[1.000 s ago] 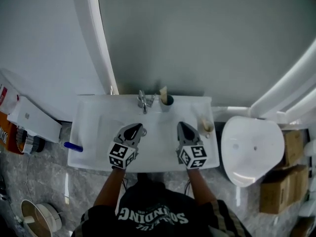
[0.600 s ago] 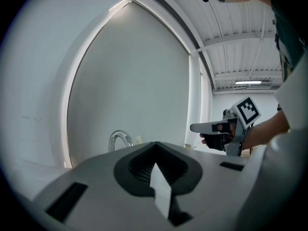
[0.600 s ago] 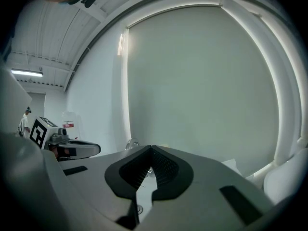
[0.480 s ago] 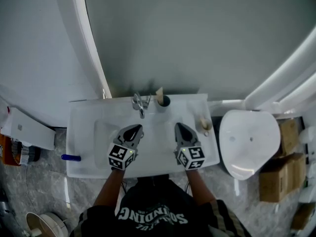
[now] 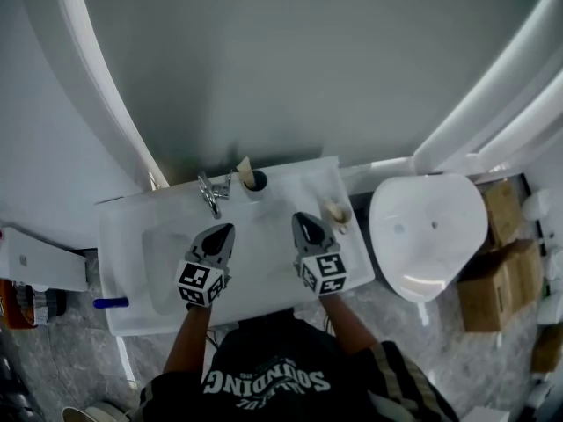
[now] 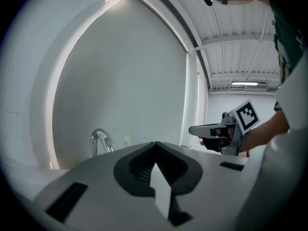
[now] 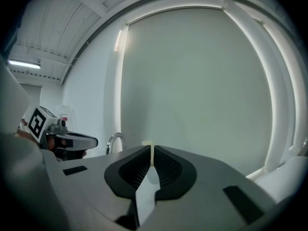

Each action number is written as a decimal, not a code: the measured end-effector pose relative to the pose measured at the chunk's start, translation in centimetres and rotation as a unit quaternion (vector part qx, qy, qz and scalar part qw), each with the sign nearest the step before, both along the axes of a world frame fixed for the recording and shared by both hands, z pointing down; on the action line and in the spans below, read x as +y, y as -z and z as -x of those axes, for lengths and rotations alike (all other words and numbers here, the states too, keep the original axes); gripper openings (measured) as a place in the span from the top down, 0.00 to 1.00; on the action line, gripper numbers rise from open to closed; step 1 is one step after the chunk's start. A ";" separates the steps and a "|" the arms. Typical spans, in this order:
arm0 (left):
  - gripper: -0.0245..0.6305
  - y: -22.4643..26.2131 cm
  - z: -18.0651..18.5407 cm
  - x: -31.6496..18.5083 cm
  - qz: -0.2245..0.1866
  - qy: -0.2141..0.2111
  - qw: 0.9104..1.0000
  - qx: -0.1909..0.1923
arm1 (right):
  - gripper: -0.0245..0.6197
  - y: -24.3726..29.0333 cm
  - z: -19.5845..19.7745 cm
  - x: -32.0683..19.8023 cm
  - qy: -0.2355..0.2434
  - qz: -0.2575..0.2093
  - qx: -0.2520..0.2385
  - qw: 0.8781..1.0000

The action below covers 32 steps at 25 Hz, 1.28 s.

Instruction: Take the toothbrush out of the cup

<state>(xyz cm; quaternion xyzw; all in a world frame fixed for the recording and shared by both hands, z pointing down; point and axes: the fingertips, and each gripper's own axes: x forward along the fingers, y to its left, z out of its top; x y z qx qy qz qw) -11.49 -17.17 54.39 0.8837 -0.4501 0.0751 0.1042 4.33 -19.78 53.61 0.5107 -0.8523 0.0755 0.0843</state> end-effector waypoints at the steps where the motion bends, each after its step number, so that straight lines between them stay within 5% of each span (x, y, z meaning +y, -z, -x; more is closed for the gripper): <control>1: 0.96 0.0 -0.6 -0.2 0.000 -0.004 1.000 0.000 | 0.96 -0.2 -0.9 -0.1 -0.011 0.002 0.004 1.000; 4: 0.96 0.0 -2.1 -0.6 0.001 -0.016 1.000 0.001 | 0.79 -1.0 -3.6 -0.5 -0.041 0.004 0.014 0.999; 7: 0.96 -0.3 -3.5 -0.9 0.007 -0.024 1.000 0.003 | 0.74 -1.9 -6.3 -0.8 -0.064 0.008 0.021 0.998; 16: 0.96 -1.2 -5.3 -1.0 0.021 -0.033 0.999 -0.005 | 0.72 -4.9 -10.4 -1.9 -0.075 0.042 0.087 0.993; 32: 0.96 -2.4 -0.5 0.3 0.044 0.039 0.998 -0.011 | 0.71 -14.2 -13.8 -6.9 -0.069 0.131 0.212 0.966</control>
